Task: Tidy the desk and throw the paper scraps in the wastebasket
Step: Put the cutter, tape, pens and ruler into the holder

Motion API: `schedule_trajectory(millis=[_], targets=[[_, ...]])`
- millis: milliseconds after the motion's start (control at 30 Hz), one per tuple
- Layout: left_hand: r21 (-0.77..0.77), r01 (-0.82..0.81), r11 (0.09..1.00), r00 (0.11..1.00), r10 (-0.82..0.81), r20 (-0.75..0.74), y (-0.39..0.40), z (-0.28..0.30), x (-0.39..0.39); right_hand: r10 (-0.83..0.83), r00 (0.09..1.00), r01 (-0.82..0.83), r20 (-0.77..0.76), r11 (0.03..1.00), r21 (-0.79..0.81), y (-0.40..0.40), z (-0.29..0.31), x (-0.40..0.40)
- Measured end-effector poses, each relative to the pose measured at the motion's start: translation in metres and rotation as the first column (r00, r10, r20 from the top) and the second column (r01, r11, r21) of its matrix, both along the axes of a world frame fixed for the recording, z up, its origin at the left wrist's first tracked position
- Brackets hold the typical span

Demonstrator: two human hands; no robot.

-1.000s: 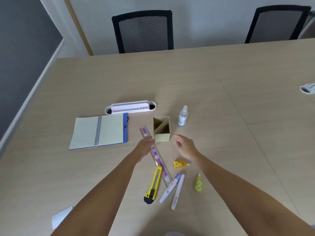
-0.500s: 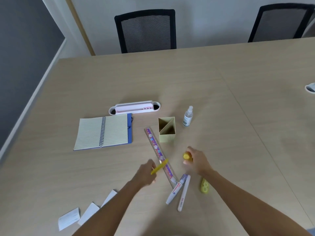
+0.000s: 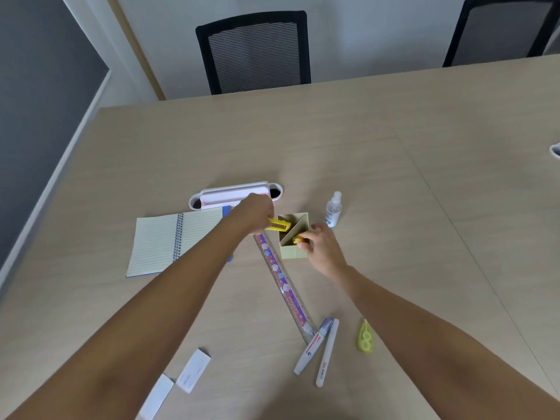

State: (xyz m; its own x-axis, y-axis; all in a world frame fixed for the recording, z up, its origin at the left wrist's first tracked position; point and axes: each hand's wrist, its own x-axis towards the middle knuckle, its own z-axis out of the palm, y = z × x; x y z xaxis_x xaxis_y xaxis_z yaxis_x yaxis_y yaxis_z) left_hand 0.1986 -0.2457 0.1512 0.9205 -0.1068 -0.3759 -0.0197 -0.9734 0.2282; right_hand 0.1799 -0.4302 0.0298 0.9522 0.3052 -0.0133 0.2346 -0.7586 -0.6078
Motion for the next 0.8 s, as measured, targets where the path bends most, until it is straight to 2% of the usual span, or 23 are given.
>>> schedule_trajectory(millis=[100, 200, 267, 333, 400, 500, 600, 667, 733, 800], targets=[[0.088, 0.028, 0.996, 0.999, -0.032, 0.041, -0.016, -0.012, 0.012, 0.026, 0.999, -0.026, 0.033, 1.000, 0.012, -0.016, 0.003, -0.003], [0.174, 0.096, 0.980, 0.994, -0.103, 0.029, -0.034, -0.019, 0.018, -0.089, 0.996, 0.090, 0.016, 0.996, -0.025, -0.046, 0.007, -0.022], [0.208, 0.135, 0.969, 0.990, -0.142, 0.019, -0.042, -0.025, 0.019, -0.210, 0.969, 0.187, -0.130, 0.968, -0.169, -0.070, 0.003, -0.044], [0.213, 0.147, 0.966, 0.988, -0.153, 0.015, -0.046, -0.032, 0.018, -0.331, 0.884, 0.201, -0.331, 0.907, -0.369, -0.091, -0.002, -0.069], [0.186, 0.124, 0.975, 0.991, -0.131, 0.025, -0.045, -0.040, 0.015, -0.391, 0.797, 0.157, -0.460, 0.870, -0.468, -0.102, -0.004, -0.091], [0.088, 0.019, 0.996, 0.994, -0.028, 0.102, -0.043, -0.044, 0.004, -0.424, 0.721, 0.171, -0.548, 0.875, -0.453, -0.102, -0.007, -0.109], [0.006, -0.180, 0.984, 0.936, 0.169, 0.308, -0.044, -0.042, -0.034, -0.435, 0.712, 0.211, -0.552, 0.882, -0.422, -0.098, -0.016, -0.115], [-0.097, -0.177, 0.979, 0.900, 0.201, 0.387, -0.048, -0.051, -0.078, -0.414, 0.727, 0.183, -0.548, 0.886, -0.426, -0.095, -0.015, -0.113], [-0.186, -0.086, 0.979, 0.969, 0.125, 0.211, -0.057, -0.073, -0.131, -0.354, 0.752, 0.059, -0.556, 0.877, -0.477, -0.092, -0.002, -0.105], [-0.192, -0.007, 0.981, 0.997, -0.009, -0.083, -0.068, -0.101, -0.178, -0.295, 0.749, -0.079, -0.593, 0.849, -0.522, -0.088, 0.016, -0.091]])
